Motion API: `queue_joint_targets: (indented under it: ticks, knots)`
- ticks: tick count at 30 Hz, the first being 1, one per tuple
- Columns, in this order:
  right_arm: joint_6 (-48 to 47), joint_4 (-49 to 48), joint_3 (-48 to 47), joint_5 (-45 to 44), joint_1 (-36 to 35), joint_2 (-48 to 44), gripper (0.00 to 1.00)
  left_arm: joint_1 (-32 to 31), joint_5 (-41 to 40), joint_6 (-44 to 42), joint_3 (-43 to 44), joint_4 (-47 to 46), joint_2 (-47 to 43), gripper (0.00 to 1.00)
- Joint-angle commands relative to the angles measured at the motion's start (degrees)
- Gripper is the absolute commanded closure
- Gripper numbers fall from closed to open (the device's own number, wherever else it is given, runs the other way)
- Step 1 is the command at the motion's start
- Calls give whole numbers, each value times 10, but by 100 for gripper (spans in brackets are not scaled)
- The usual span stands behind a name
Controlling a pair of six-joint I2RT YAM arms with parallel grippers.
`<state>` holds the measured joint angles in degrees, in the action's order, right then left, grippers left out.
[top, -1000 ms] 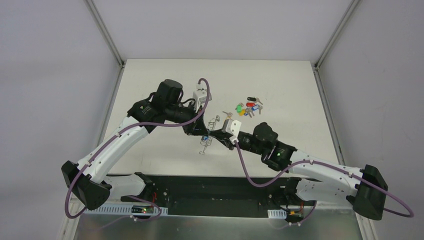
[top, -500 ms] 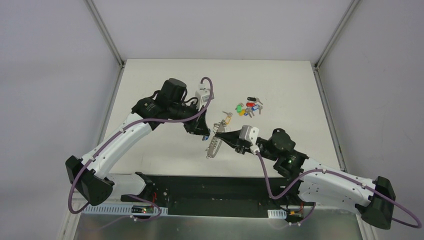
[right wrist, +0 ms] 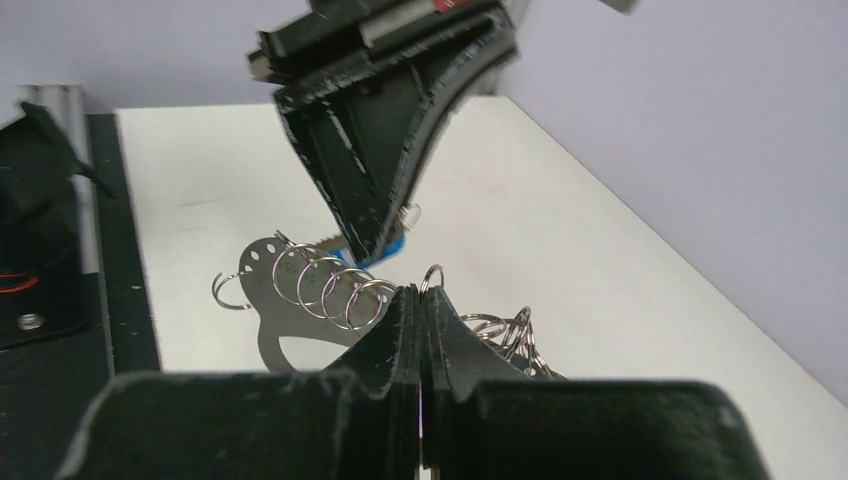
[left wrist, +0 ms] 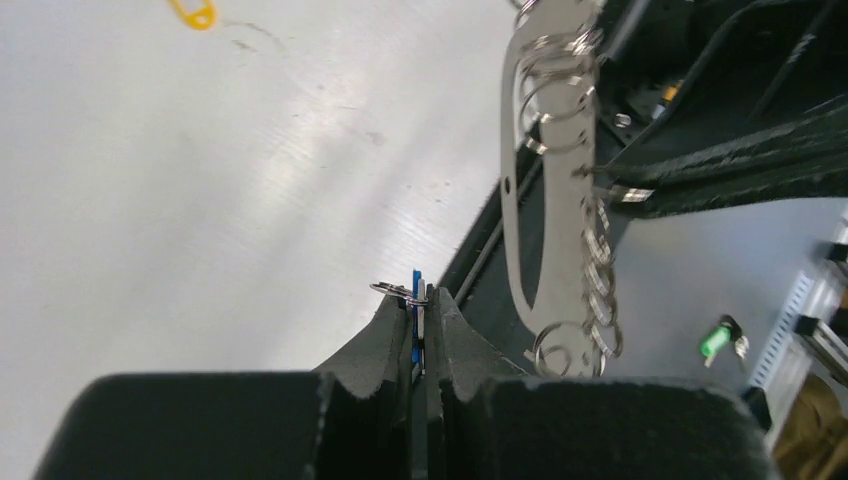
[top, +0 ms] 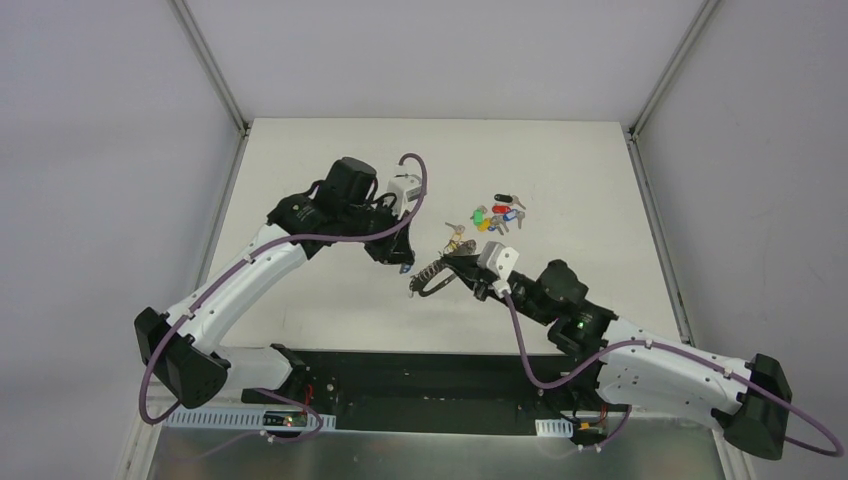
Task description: Remove the keys from the keyring
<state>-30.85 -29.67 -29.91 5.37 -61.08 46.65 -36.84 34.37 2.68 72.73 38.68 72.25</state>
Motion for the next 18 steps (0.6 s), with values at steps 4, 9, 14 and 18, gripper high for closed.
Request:
queue_joint_targets:
  ticks: [4,9,14,18]
  knots:
    - [28,26,22,-243,-1,-64,100,-6,-190,34,-31,-87,50,100]
    - [46,132,10,-353,-1,-110,100,-7,-199,145,-113,-289,105,100]
    - [88,156,16,-500,5,-139,100,-16,-201,194,-126,-456,197,100]
    - [118,220,-4,-551,21,-142,100,-30,-179,204,-39,-482,297,100]
